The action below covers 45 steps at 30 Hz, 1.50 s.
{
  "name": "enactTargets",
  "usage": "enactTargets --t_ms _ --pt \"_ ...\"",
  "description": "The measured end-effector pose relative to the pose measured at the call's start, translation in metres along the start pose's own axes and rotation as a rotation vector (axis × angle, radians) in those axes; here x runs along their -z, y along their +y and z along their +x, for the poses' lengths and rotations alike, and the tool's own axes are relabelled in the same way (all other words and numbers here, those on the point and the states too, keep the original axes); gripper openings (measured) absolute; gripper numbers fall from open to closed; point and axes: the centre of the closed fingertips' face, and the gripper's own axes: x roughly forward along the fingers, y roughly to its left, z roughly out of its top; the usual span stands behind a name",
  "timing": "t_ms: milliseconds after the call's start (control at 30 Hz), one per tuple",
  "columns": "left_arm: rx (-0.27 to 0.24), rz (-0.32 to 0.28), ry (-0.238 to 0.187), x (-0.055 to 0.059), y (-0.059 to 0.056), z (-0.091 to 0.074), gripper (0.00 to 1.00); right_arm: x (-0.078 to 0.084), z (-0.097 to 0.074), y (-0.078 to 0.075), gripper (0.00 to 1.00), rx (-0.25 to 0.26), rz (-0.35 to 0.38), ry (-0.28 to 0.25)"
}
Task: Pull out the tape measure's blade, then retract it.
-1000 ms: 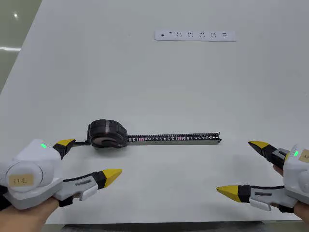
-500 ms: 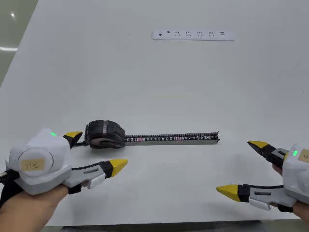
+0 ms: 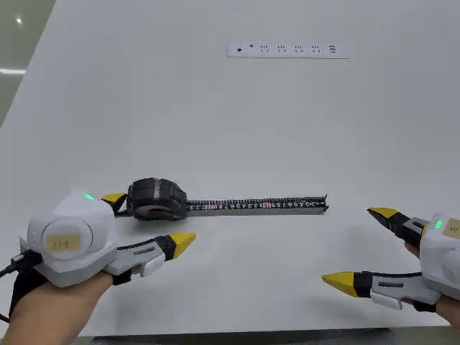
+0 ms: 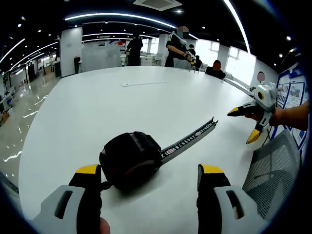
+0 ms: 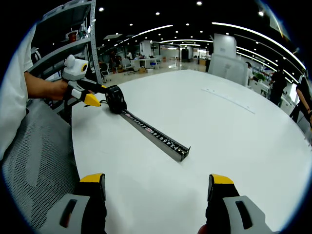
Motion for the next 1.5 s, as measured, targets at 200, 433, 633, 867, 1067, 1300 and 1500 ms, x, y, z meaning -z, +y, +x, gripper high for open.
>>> enactTargets --t_ms 200,433,633,867,1067,1300,1500 --pt "-0.045 -0.026 -0.006 -0.001 0.005 0.004 0.75 -0.001 0.001 -0.003 0.83 -0.01 -0.018 0.007" --pt "-0.077 -0.065 -0.007 0.0 0.005 0.009 0.76 -0.006 0.001 -0.012 0.76 -0.019 -0.047 0.015" --pt "-0.111 -0.108 -0.022 -0.001 0.009 0.012 0.76 -0.012 0.005 -0.017 0.66 -0.049 -0.08 0.018" --pt "-0.168 -0.127 -0.017 -0.001 0.013 0.018 0.75 -0.019 0.012 -0.022 0.58 -0.1 -0.14 0.045" --pt "-0.194 -0.171 -0.03 -0.002 0.016 0.021 0.74 -0.018 0.016 -0.028 0.53 -0.127 -0.184 0.078" --pt "-0.223 -0.197 -0.03 -0.003 0.019 0.023 0.73 -0.018 0.022 -0.033 0.48 -0.165 -0.235 0.114" --pt "-0.25 -0.217 -0.033 -0.004 0.021 0.024 0.72 -0.02 0.026 -0.038 0.42 -0.187 -0.277 0.134"
